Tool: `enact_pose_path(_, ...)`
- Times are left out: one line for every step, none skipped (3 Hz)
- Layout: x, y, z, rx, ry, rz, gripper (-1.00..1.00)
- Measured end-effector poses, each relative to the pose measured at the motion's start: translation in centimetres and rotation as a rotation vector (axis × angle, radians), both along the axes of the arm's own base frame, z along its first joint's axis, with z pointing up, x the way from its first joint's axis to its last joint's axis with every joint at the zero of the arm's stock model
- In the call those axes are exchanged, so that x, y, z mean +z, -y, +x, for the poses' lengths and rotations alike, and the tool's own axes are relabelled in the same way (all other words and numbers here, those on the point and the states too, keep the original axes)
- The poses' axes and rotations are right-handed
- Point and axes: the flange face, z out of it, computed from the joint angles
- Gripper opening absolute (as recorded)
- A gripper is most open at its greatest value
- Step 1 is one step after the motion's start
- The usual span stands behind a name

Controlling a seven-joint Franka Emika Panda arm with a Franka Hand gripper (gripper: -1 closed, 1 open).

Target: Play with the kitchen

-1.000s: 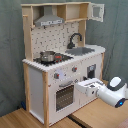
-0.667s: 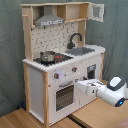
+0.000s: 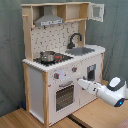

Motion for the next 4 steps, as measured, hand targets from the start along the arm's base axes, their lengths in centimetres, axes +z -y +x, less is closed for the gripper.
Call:
enact_pose_path(-0.6, 0.3, 0.1, 0.007, 0.004, 0.09, 1.0)
enact_pose_path(-1.3, 0.4, 0.0, 0.02, 0.006, 0.183, 1.0)
enact_pose_path(-1.9, 0.4, -0.1, 0.034, 0.009, 0.277, 1.0)
enact_pose_path(-2.4, 0.5, -0.1, 0.047, 0.015, 0.367, 1.0)
